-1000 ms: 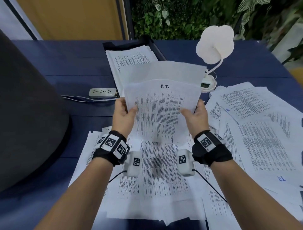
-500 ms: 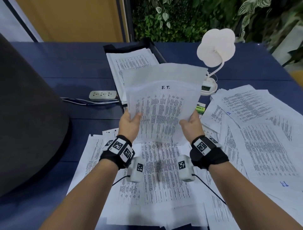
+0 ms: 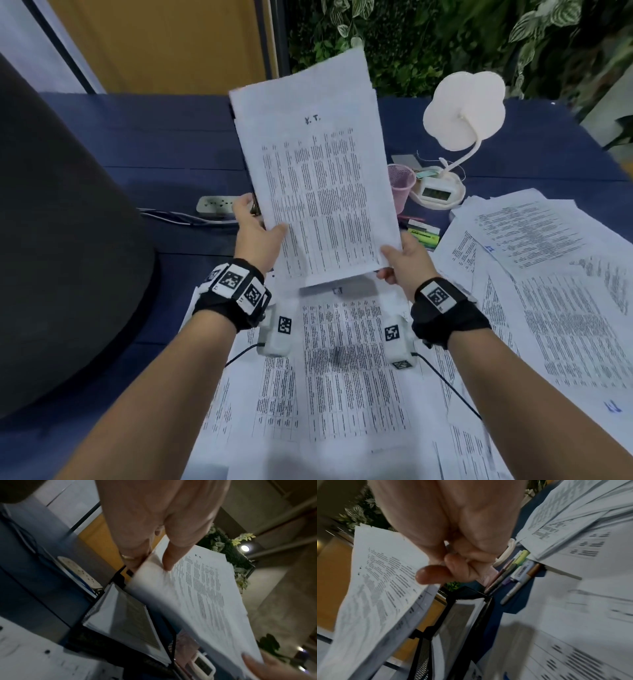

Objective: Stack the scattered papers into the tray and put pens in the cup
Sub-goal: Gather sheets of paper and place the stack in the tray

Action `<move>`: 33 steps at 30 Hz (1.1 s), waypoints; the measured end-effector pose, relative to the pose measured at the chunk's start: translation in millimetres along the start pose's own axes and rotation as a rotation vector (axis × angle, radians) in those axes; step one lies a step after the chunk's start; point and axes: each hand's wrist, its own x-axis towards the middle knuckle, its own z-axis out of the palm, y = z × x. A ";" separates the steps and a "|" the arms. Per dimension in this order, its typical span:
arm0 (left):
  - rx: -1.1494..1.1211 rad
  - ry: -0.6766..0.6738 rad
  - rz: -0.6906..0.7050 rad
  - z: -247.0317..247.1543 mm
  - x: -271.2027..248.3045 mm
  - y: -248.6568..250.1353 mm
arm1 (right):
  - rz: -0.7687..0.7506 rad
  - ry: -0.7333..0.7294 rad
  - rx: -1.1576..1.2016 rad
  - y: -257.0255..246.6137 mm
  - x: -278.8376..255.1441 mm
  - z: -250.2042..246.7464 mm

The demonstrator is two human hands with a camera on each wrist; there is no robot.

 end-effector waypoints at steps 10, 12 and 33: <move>0.507 -0.008 0.226 -17.5 39.4 13.7 | -0.086 0.054 -0.003 -62.6 59.0 29.3; 0.662 -0.011 0.271 -20.5 52.2 17.3 | -0.077 0.102 -0.001 -69.6 70.1 35.8; 1.492 -0.137 0.410 -7.5 89.0 8.0 | -0.207 0.276 -0.915 -68.7 121.2 37.2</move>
